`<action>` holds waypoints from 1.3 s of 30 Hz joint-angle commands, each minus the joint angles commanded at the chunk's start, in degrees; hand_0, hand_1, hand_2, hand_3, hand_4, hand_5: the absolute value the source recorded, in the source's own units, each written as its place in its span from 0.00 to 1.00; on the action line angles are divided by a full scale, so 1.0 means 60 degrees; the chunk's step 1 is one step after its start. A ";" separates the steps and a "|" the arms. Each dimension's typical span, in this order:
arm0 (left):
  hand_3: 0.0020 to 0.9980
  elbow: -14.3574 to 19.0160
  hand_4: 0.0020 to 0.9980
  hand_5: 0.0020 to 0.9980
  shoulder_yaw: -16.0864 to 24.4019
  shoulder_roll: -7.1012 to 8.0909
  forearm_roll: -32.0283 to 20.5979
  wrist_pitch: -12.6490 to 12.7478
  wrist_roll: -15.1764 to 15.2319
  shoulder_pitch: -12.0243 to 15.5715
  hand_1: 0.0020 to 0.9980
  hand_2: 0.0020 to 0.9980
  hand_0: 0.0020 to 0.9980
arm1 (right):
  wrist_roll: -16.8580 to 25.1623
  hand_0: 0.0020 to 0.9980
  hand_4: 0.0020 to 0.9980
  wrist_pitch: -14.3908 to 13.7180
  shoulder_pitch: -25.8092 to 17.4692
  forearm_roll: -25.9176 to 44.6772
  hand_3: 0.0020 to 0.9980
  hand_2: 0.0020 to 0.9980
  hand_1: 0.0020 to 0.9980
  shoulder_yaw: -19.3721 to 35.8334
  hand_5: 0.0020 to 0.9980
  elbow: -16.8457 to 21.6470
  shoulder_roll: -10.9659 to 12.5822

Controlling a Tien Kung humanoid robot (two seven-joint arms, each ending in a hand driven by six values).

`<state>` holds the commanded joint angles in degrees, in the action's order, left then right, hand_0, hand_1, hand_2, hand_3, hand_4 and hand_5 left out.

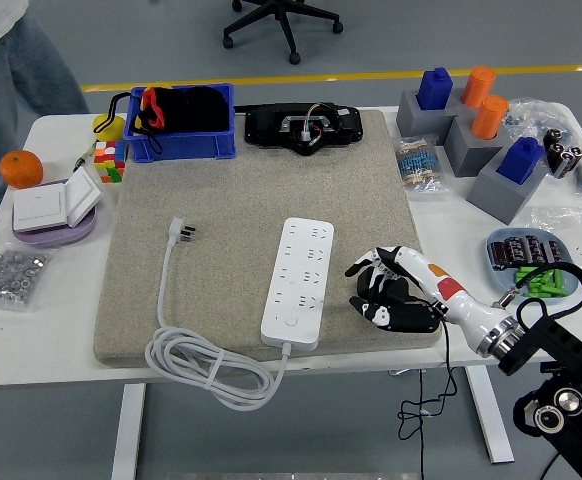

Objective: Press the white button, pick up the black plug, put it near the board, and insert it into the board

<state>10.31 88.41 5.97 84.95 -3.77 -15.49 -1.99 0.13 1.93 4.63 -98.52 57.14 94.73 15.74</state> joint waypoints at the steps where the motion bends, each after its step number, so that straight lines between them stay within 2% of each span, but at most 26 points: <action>1: 0.71 0.0000 0.72 0.30 -0.0004 0.0002 -0.0001 0.0000 0.0001 -0.0002 0.70 0.67 0.71 | -0.0096 0.23 0.74 0.0013 0.0046 -0.0100 0.61 0.21 0.13 -0.0111 0.25 0.0015 0.0014; 3: 0.71 0.0000 0.72 0.30 0.0016 0.0006 0.0019 0.0002 -0.0003 -0.0011 0.70 0.67 0.71 | -0.0416 0.23 0.74 0.0072 0.0184 -0.0294 0.61 0.21 0.13 -0.0426 0.25 0.0065 0.0064; 4: 0.71 0.0000 0.72 0.30 0.0014 0.0008 0.0018 0.0002 -0.0003 -0.0013 0.70 0.67 0.71 | -0.0560 0.09 0.73 0.0102 0.0241 -0.0400 0.62 0.16 0.05 -0.0544 0.27 0.0084 0.0081; 9: 0.71 0.0000 0.72 0.30 0.0015 0.0007 0.0011 0.0004 -0.0007 -0.0018 0.70 0.67 0.71 | -0.1534 0.09 0.73 0.0105 0.0535 -0.0697 0.62 0.16 0.05 -0.1190 0.27 0.0239 0.0112; 10: 0.71 0.0000 0.72 0.30 0.0016 0.0003 0.0012 0.0003 -0.0010 -0.0017 0.70 0.67 0.71 | -0.1731 0.00 0.66 0.0108 0.0603 -0.0748 0.62 0.09 0.00 -0.1320 0.23 0.0274 0.0106; 15: 0.71 0.0000 0.72 0.30 -0.0016 -0.0002 -0.0011 0.0000 -0.0010 -0.0020 0.70 0.67 0.71 | -0.2134 0.00 0.66 0.0004 0.0969 -0.1103 0.62 0.09 0.00 -0.1782 0.23 0.0340 0.0043; 16: 0.71 0.0000 0.72 0.30 -0.0016 -0.0001 -0.0011 0.0000 -0.0011 -0.0021 0.70 0.67 0.71 | -0.2160 0.00 0.44 0.0003 0.1025 -0.1115 0.60 0.07 0.00 -0.1849 0.00 0.0347 0.0033; 27: 0.71 0.0000 0.72 0.30 -0.0019 0.0003 -0.0005 -0.0001 -0.0027 -0.0031 0.70 0.67 0.71 | -0.2290 0.00 0.40 -0.0063 0.1629 -0.1394 0.57 0.06 0.00 -0.2466 0.00 0.0120 -0.0158; 28: 0.71 0.0000 0.72 0.30 0.0023 0.0004 0.0040 -0.0001 -0.0042 -0.0023 0.70 0.67 0.71 | -0.2293 0.00 0.37 -0.0096 0.1698 -0.1419 0.56 0.06 0.00 -0.2565 0.00 0.0045 -0.0166; 33: 0.71 0.0000 0.72 0.30 0.0031 0.0006 0.0058 -0.0003 -0.0055 -0.0011 0.70 0.67 0.71 | -0.2412 0.00 0.37 -0.0106 0.1935 -0.1533 0.56 0.06 0.00 -0.2893 0.00 -0.0258 -0.0210; 34: 0.71 0.0000 0.72 0.30 0.0018 0.0007 0.0042 -0.0002 -0.0050 -0.0013 0.70 0.67 0.71 | -0.2408 0.00 0.32 -0.0134 0.1981 -0.1558 0.56 0.06 0.00 -0.2972 0.00 -0.0321 -0.0225; 39: 0.71 0.0000 0.72 0.30 -0.0046 0.0014 -0.0009 -0.0001 -0.0036 -0.0045 0.70 0.67 0.71 | -0.2352 0.00 0.32 -0.0278 0.2239 -0.1745 0.56 0.06 0.00 -0.3312 0.00 -0.0697 -0.0335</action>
<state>10.31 88.13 6.06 84.89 -3.78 -15.70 -2.26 -13.98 0.26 18.06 -108.99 37.27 90.54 13.73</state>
